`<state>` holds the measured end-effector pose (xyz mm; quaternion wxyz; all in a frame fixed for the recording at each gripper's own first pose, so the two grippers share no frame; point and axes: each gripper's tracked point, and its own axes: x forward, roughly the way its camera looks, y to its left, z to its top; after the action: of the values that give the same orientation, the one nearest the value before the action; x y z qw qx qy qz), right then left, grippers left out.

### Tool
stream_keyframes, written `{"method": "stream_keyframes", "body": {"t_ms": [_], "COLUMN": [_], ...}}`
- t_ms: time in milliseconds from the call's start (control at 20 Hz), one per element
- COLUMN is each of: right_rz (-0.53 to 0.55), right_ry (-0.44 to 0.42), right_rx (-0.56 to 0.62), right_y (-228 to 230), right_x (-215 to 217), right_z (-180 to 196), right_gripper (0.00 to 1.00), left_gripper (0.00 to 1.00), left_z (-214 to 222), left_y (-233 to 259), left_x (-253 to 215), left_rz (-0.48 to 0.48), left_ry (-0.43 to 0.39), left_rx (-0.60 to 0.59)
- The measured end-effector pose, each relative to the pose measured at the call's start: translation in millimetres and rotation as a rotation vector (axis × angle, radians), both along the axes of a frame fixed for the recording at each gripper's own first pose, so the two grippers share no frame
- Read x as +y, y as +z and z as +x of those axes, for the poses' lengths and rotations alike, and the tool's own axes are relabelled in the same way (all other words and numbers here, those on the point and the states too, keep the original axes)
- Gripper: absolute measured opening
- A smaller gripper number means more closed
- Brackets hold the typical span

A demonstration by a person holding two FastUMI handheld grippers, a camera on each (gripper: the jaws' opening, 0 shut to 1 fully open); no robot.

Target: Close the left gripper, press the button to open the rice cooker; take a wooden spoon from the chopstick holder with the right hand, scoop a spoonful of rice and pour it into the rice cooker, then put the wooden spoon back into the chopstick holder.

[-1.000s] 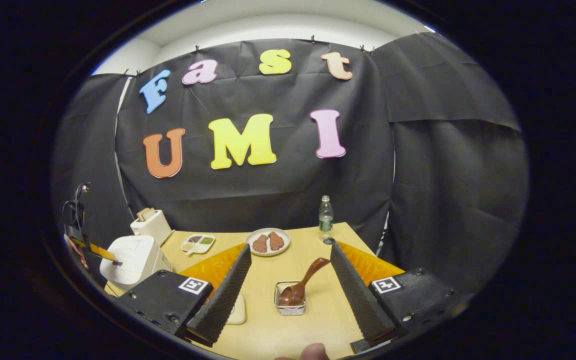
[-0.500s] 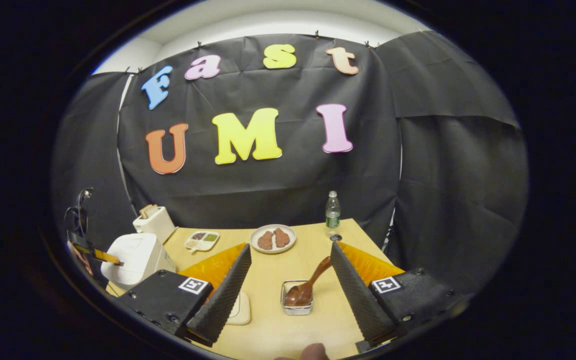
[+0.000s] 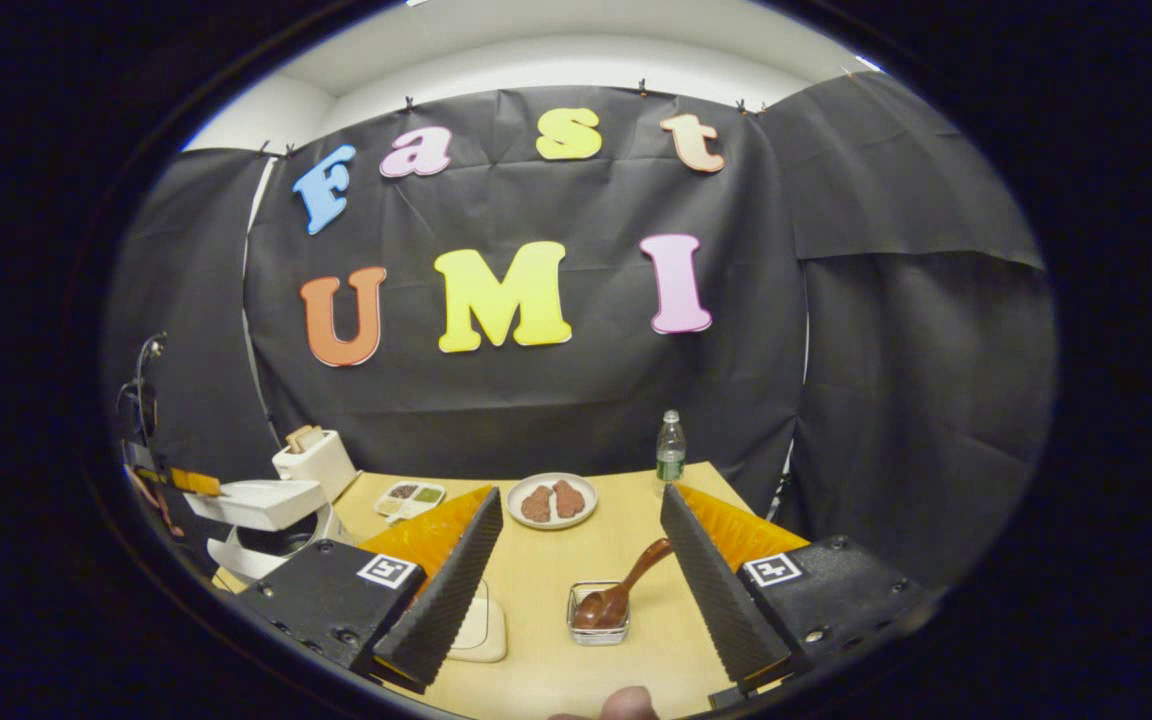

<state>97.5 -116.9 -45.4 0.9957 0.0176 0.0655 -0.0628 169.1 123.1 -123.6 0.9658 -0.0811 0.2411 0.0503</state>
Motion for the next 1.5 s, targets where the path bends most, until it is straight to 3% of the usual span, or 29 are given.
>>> {"method": "stream_keyframes", "body": {"t_ms": [150,200,350,600,650,700,800,900,1000,1250,1500], "right_rz": [-0.006,-0.011,-0.021,-0.013,-0.010,-0.008,-0.004,0.006,0.019,0.041,0.070], "right_ry": [-0.013,-0.016,-0.029,-0.027,-0.026,-0.025,-0.023,-0.022,-0.022,-0.015,0.008], "right_rx": [0.003,0.001,-0.006,-0.009,-0.005,0.001,0.011,0.023,0.038,0.073,0.113], "right_y": [1,2,6,4,2,-1,-6,-14,-23,-46,-78], "right_x": [-6,-9,-15,-18,-18,-20,-22,-26,-30,-41,-51], "right_z": [-8,-11,-18,-27,-29,-30,-33,-35,-36,-31,-3], "right_gripper": [1.00,1.00,1.00,1.00,1.00,1.00,1.00,1.00,1.00,1.00,1.00], "left_gripper": [0.07,0.17,0.19,0.19,0.23,0.35,0.33,0.69,0.91,0.93,0.93], "left_z": [23,29,43,29,24,16,4,-5,-19,-40,-51], "left_y": [48,61,83,105,109,113,124,135,141,155,154], "left_x": [6,11,19,18,15,17,8,2,-4,-29,-49], "left_rz": [0.049,0.052,0.042,0.071,0.086,0.111,0.134,0.143,0.137,0.128,0.146], "left_ry": [-0.003,0.010,0.039,0.053,0.053,0.056,0.049,0.053,0.066,0.056,0.056], "left_rx": [-0.130,-0.167,-0.234,-0.307,-0.321,-0.339,-0.376,-0.405,-0.418,-0.439,-0.450]}}
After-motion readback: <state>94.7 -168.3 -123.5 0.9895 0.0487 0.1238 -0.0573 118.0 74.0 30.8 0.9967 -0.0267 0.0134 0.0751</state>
